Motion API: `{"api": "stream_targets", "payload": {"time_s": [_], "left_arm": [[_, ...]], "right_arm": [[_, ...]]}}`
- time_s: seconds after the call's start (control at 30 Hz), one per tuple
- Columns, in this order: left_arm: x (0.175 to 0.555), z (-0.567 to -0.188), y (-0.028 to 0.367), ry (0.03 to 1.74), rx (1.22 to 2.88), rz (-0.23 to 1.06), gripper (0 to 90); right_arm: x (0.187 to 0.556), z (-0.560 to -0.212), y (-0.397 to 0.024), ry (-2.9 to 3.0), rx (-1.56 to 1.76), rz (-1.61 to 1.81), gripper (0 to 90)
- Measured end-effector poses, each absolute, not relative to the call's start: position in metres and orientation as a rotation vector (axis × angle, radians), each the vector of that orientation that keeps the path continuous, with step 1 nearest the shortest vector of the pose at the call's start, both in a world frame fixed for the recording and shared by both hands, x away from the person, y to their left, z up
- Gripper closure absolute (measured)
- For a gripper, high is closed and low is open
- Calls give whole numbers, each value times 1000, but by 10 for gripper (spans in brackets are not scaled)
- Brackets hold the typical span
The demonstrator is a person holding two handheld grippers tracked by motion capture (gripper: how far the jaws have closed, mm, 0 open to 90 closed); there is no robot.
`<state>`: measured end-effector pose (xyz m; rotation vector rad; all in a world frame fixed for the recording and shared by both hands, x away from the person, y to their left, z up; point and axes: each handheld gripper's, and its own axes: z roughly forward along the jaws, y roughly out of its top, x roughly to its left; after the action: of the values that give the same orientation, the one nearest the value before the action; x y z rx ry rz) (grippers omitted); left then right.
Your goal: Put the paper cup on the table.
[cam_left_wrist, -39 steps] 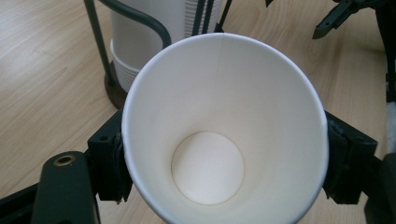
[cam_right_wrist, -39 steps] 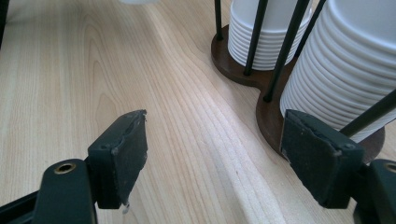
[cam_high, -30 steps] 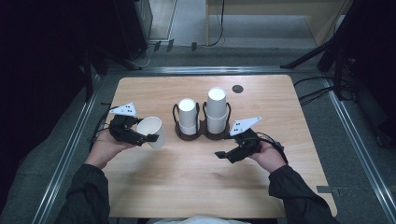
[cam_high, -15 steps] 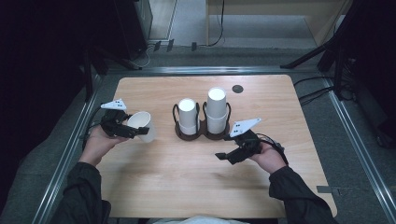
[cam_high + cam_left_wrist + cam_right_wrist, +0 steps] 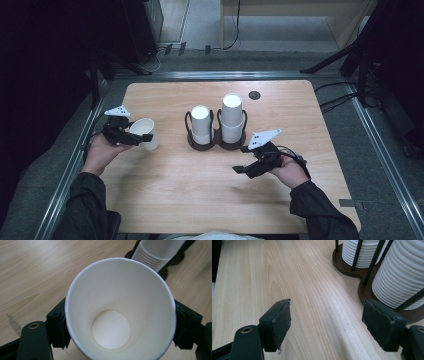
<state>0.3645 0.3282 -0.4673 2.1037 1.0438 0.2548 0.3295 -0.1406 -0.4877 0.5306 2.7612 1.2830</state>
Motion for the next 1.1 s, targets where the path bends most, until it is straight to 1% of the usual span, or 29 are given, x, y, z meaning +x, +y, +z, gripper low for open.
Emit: {"api": "stream_targets", "payload": {"time_s": [0.37,0.63,0.93,1.1], "left_arm": [[374,-478,337,1111,2088,257,199],[377,-483,340,1152,2112,267,194],[377,-484,333,1141,2152,298,188],[377,-487,332,1143,2163,279,185]], "right_arm": [[327,-489,-143,2762,537,1270,230],[327,-491,-143,2765,537,1266,230],[327,-492,-142,2771,533,1245,230],[326,-492,-140,2774,524,1246,230]]}}
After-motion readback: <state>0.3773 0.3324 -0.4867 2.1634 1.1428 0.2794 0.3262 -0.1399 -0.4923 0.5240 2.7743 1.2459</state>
